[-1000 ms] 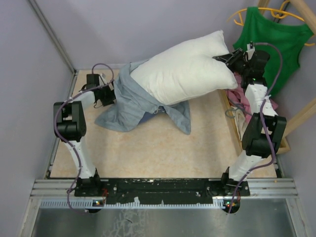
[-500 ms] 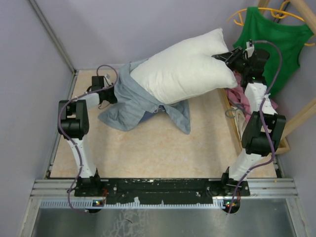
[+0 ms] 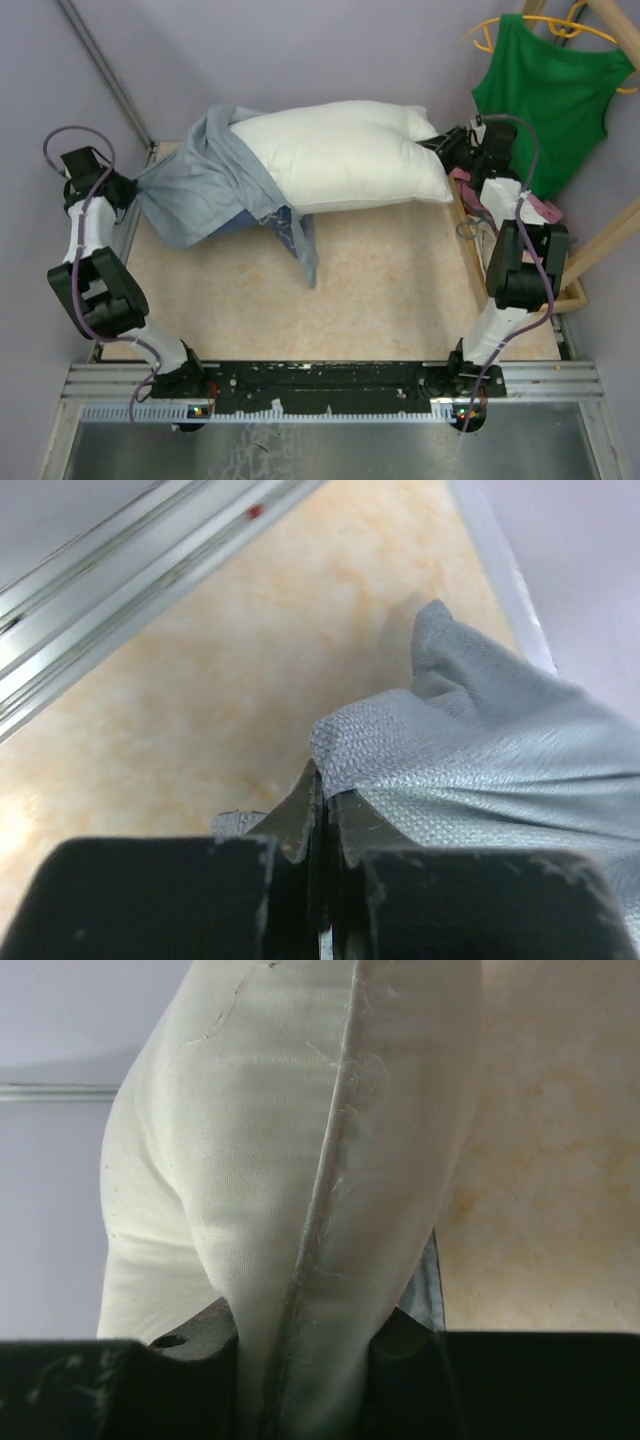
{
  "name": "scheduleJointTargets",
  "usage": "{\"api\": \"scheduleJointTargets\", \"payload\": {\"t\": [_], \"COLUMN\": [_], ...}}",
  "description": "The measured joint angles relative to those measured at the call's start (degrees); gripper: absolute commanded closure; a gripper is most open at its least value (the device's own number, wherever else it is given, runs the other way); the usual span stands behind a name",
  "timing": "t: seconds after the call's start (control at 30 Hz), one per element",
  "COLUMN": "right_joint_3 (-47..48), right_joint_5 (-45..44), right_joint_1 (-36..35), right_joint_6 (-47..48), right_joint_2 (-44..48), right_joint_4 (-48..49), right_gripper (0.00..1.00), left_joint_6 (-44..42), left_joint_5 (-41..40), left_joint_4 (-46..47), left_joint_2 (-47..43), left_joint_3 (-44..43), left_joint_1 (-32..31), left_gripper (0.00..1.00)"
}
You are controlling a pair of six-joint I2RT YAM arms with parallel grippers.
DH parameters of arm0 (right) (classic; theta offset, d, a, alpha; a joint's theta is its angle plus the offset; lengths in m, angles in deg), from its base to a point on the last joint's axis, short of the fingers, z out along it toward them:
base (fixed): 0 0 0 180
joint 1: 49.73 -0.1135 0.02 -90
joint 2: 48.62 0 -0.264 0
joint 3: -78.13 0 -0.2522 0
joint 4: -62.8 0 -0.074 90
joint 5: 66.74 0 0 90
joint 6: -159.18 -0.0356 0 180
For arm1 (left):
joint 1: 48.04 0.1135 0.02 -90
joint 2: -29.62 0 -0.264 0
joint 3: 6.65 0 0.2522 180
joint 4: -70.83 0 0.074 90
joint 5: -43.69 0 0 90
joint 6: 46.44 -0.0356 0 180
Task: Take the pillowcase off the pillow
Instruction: Remove the pillow from the pillowcase.
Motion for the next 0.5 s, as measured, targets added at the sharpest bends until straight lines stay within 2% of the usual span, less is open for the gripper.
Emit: {"api": "scheduleJointTargets", "payload": {"t": [0.07,0.3,0.5], "right_joint_3": [-2.9,-11.6,-12.3], "right_joint_5": [-0.3,-4.4,-3.4], "right_joint_1": [0.3,3.5,4.2], "right_joint_6": [-1.2,-3.0,-3.5], "right_joint_2": [0.3,6.1,8.7], "right_joint_4": [0.3,-0.9,-0.4], "right_gripper": [1.00,1.00,1.00], "left_joint_6": [1.4,5.7,8.3], "left_joint_5": [-2.5,-12.7,-16.3], "left_joint_4": [-2.8,-9.0,-10.1], "left_joint_2": [-0.4,-9.0,-14.5], "left_joint_3": [0.6,15.4,17.0], "left_joint_1": [1.6,2.1,4.8], "left_gripper": [1.00,1.00,1.00]}}
